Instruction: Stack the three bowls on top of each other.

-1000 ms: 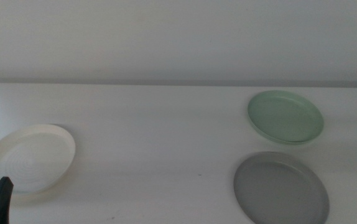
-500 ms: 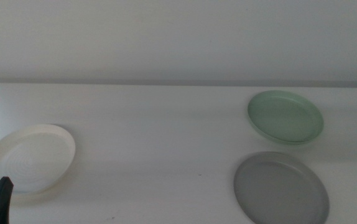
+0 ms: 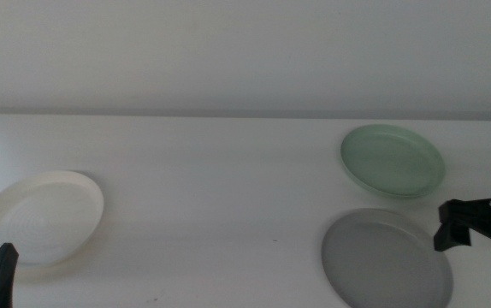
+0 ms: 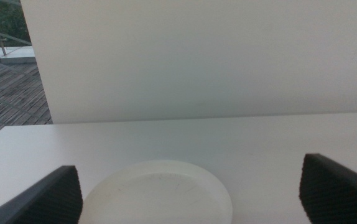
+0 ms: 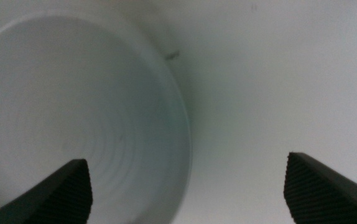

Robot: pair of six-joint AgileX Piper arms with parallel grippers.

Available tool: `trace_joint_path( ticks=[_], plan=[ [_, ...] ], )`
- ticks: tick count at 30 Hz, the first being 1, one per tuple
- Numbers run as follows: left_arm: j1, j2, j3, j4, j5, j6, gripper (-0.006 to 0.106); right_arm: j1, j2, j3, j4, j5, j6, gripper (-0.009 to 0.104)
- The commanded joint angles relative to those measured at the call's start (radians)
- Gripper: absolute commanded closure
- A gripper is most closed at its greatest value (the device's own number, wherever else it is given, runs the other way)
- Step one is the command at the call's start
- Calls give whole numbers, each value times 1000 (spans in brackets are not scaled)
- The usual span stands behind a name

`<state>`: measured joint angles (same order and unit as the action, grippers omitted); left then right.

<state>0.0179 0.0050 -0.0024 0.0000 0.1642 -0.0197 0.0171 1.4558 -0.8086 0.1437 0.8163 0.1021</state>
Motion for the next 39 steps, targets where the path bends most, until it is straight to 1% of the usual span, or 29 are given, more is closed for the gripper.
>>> trace_joint_path(
  ticks=[1, 5, 12, 24, 29, 35, 36, 37, 39],
  plan=[
    [3, -41, 40, -15, -15, -7, 7, -4, 48, -8, -8, -68, 7, 13],
    [3, -41, 40, -15, -15, -7, 7, 24, 97, -8, -10, -110, 7, 15],
    [3, -41, 40, -15, -15, -7, 7, 35, 171, -8, -22, -131, 7, 27],
    [3, -41, 40, -15, -15, -7, 7, 35, 267, -9, -25, -188, 7, 44],
    [3, -41, 40, -15, -15, -7, 7, 35, 292, -9, -26, -202, 7, 54],
    [3, -41, 40, -15, -15, -7, 7, 35, 309, -6, -31, -217, 7, 60],
    [3, -41, 40, -15, -15, -7, 7, 35, 311, -6, -33, -217, 7, 62],
    [3, -41, 40, -15, -15, -7, 7, 35, 311, -6, -36, -217, 7, 68],
    [3, -41, 40, -15, -15, -7, 7, 35, 309, -6, -36, -215, 4, 81]
  ],
)
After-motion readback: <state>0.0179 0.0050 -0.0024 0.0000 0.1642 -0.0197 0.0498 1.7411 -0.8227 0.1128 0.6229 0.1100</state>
